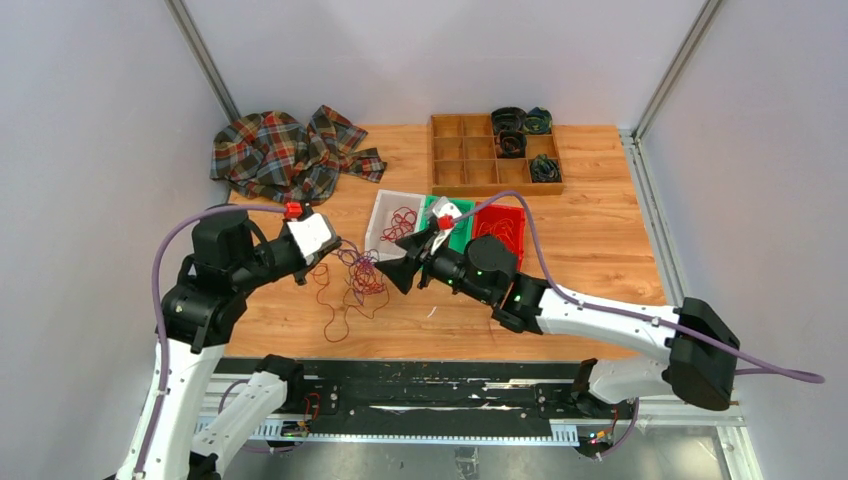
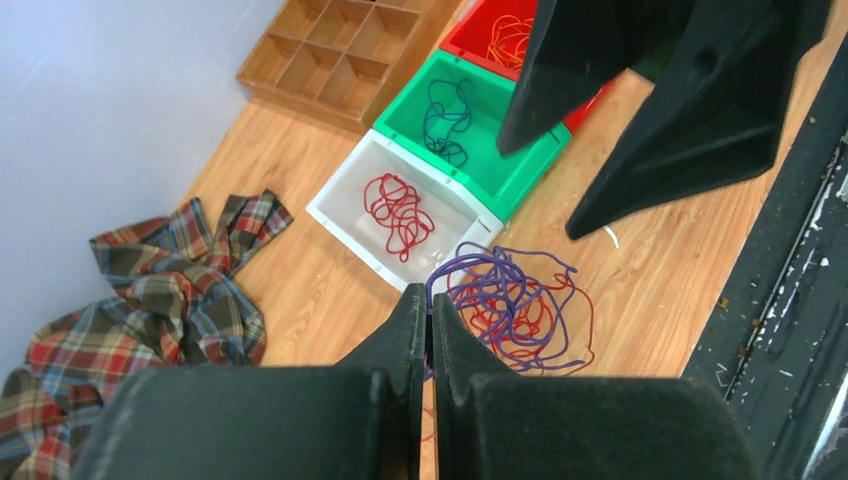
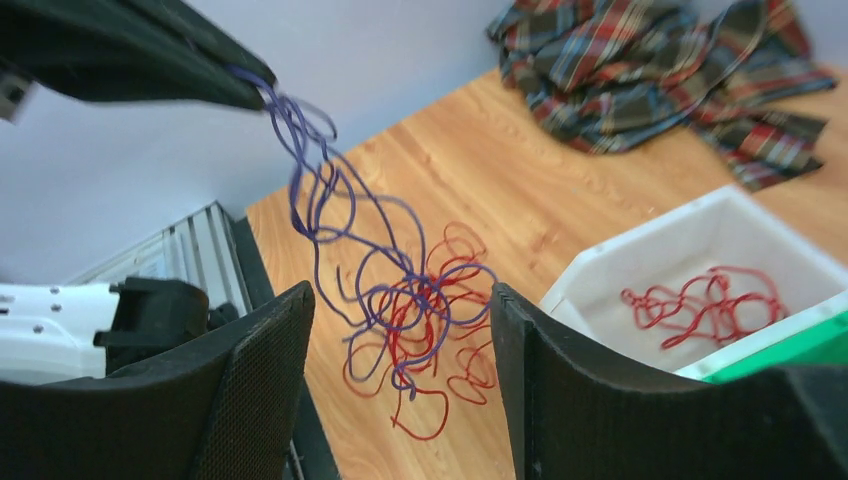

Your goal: Untangle the cables

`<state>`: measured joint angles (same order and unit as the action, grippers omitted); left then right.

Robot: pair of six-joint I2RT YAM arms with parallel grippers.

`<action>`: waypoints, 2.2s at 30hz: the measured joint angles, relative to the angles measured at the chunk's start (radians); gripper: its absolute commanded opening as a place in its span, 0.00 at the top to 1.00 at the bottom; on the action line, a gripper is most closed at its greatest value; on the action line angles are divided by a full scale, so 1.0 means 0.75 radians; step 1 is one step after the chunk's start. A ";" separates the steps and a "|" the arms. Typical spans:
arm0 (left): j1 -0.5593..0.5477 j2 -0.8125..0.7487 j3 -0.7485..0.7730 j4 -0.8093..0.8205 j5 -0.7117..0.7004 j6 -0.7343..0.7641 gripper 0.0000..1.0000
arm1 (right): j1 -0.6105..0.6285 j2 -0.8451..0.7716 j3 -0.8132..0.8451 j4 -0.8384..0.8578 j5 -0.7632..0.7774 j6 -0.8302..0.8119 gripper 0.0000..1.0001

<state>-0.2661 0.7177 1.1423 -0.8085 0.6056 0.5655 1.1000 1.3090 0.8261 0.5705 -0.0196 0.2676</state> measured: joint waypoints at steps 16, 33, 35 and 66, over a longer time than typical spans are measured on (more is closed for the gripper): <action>0.000 0.055 0.076 -0.048 -0.046 -0.174 1.00 | 0.001 0.151 0.343 -0.097 0.002 -0.143 0.32; 0.000 0.168 0.314 -0.185 0.064 -0.302 1.00 | 0.033 0.328 0.393 -0.021 0.315 -0.183 0.49; 0.000 0.185 0.345 -0.214 0.091 -0.312 1.00 | 0.035 0.328 0.368 0.013 0.369 -0.183 0.51; 0.000 0.299 0.641 -0.384 0.137 -0.182 1.00 | 0.081 -0.042 0.157 -0.057 0.211 -0.100 0.33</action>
<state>-0.2661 0.9421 1.6230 -1.0966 0.7086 0.4290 1.1610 1.2778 0.9440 0.5278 0.1383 0.1925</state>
